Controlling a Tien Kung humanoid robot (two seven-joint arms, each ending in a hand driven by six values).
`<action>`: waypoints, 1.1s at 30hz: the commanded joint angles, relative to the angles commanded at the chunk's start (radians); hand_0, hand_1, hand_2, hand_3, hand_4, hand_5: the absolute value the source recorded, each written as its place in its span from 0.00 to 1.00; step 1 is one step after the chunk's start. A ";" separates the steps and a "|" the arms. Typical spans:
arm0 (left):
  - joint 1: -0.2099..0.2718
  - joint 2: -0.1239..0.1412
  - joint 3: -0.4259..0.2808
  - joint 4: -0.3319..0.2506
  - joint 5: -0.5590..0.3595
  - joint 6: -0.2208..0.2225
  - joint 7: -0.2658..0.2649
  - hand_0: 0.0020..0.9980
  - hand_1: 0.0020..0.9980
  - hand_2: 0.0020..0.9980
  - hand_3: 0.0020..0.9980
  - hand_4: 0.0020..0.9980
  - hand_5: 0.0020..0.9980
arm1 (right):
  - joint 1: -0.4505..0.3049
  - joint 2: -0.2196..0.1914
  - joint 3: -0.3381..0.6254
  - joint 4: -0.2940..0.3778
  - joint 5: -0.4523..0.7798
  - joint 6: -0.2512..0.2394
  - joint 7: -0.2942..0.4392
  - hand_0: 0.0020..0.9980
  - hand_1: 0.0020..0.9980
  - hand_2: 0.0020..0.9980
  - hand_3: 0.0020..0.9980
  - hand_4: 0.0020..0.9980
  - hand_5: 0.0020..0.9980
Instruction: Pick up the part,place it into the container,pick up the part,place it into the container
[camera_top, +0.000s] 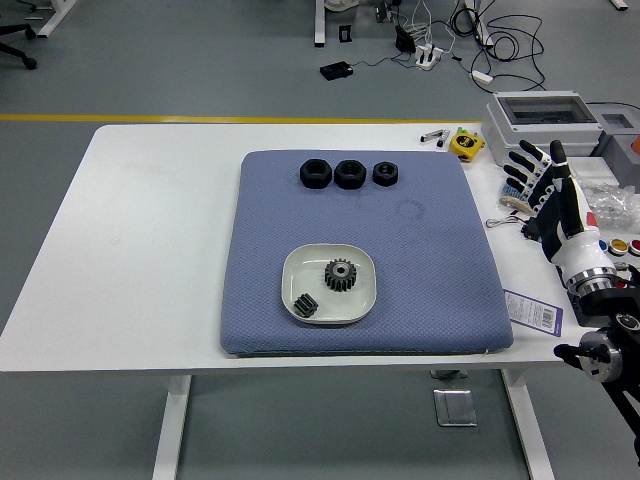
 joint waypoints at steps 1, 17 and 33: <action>0.000 0.000 0.000 0.000 0.000 0.000 0.000 0.70 0.62 0.65 0.56 0.57 0.58 | -0.015 0.009 0.024 -0.001 -0.014 -0.001 0.001 0.85 0.76 0.76 0.78 1.00 0.93; -0.010 0.003 0.005 0.001 0.008 -0.002 -0.002 0.70 0.62 0.65 0.56 0.57 0.58 | -0.124 0.077 0.246 -0.025 -0.136 0.004 -0.040 0.83 0.74 0.75 0.76 1.00 0.89; -0.016 0.011 0.003 0.004 0.014 -0.001 -0.004 0.70 0.61 0.65 0.56 0.57 0.59 | -0.143 0.138 0.244 -0.043 -0.096 0.049 -0.065 0.84 0.74 0.76 0.75 1.00 0.88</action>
